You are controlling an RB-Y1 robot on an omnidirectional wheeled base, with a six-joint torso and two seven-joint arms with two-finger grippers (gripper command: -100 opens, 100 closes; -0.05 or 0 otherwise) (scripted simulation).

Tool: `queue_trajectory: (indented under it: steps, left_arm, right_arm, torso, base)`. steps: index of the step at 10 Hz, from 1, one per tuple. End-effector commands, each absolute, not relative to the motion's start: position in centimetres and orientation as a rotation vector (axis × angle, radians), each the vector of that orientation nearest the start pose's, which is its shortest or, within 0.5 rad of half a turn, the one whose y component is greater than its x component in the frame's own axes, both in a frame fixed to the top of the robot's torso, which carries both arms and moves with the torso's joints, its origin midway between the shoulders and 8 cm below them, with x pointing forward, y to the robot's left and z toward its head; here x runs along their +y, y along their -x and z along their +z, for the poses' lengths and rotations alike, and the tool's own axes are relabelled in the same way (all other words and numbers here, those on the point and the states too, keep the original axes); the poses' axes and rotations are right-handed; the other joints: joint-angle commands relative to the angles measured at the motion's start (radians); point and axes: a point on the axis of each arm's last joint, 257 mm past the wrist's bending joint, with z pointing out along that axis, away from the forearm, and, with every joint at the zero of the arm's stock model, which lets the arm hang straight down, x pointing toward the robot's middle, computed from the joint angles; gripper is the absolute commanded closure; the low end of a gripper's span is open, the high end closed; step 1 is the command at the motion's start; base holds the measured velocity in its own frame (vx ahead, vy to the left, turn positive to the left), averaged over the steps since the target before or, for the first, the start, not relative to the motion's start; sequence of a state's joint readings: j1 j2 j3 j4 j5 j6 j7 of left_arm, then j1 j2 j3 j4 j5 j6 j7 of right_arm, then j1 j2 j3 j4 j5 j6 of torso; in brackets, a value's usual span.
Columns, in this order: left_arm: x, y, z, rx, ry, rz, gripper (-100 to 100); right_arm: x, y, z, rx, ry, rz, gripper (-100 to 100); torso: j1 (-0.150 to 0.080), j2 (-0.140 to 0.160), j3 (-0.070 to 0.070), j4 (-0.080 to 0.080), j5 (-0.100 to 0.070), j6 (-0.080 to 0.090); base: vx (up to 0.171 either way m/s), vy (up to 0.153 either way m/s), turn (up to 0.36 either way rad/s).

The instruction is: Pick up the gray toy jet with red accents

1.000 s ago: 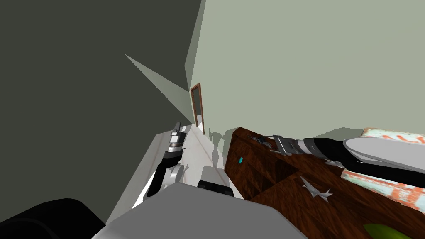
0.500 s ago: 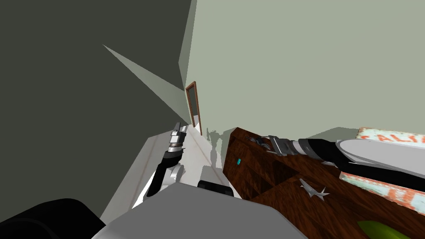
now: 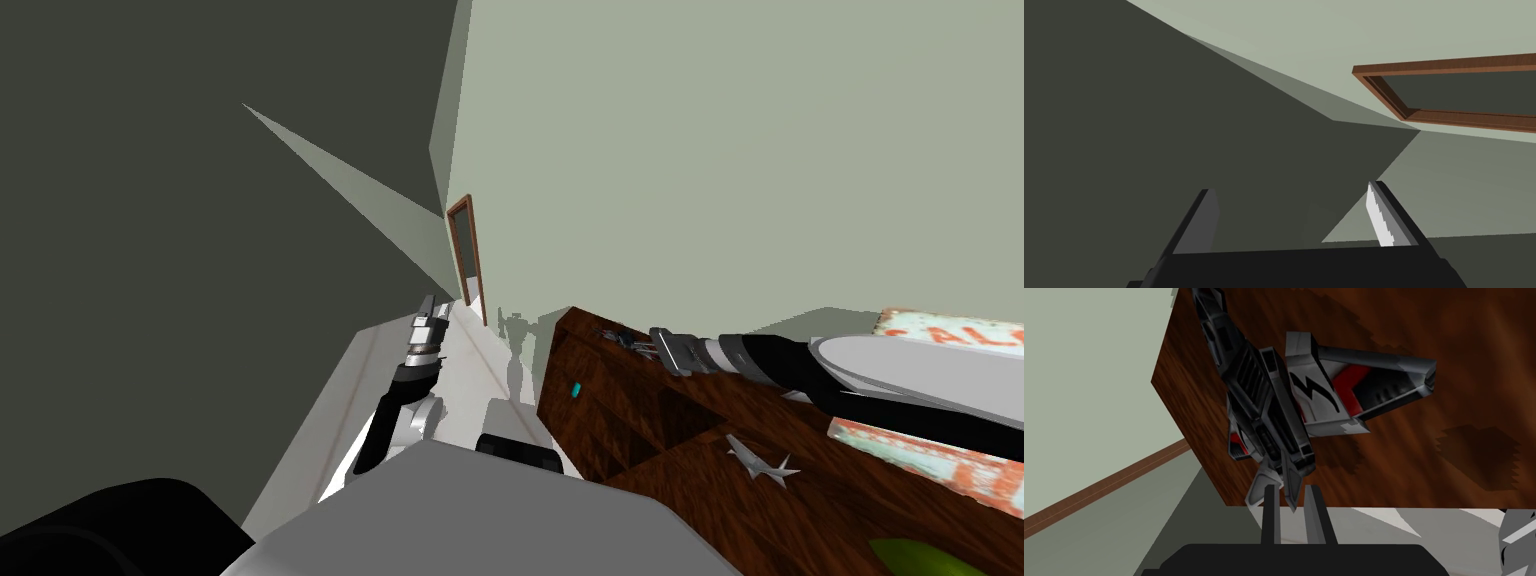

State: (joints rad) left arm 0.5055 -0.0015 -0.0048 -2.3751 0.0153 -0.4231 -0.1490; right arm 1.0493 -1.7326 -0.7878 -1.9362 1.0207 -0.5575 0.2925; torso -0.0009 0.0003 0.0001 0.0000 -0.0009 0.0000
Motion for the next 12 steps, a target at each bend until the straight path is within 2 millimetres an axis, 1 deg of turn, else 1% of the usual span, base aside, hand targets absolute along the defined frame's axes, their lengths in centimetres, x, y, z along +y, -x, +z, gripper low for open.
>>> queue_trajectory:
  steps: [1,2,4,10,11,12]
  left_arm:
    - [27.8,-33.6,5.0,0.628,0.602,-1.18,0]
    - [27.8,-33.6,5.0,0.628,0.602,-1.18,0]
    - [27.8,-33.7,5.1,0.628,0.602,-1.18,0]
    - [27.8,-33.7,5.0,0.628,0.602,-1.18,0]
    - [27.8,-33.7,5.0,0.628,0.602,-1.18,0]
    - [27.8,-33.6,5.0,0.628,0.602,-1.18,0]
  right_arm:
    - [-40.8,-39.9,-10.6,1.528,1.851,-0.431,0]
    - [-41.9,-40.2,-10.6,1.55,1.836,-0.442,100]
    - [-43.5,-40.5,-10.3,1.579,1.817,-0.455,100]
    - [-48.1,-41.1,-9.3,1.66,1.752,-0.494,100]
    - [-47.6,-41.2,-9.5,1.652,1.759,-0.491,100]
    - [-47.7,-41.2,-9.4,1.653,1.758,-0.491,0]
  torso:
    - [0.0,0.0,0.0,0.0,0.0,0.0]
    - [0.0,0.0,0.0,0.0,0.0,0.0]
    - [-0.001,0.003,0.001,0.0,-0.001,-0.002]
    - [-0.001,0.003,0.001,0.0,-0.001,-0.001]
    - [0.0,0.002,0.001,0.0,-0.001,-0.001]
    - [-0.001,0.0,0.0,0.0,-0.001,0.0]
  base:
    - [0.0,0.0,0.0]
    - [-0.071,0.014,0.166]
    - [-0.126,-0.01,0.202]
    - [-0.098,0.02,0.139]
    - [-0.039,0.007,0.029]
    - [-0.006,0.001,-0.007]
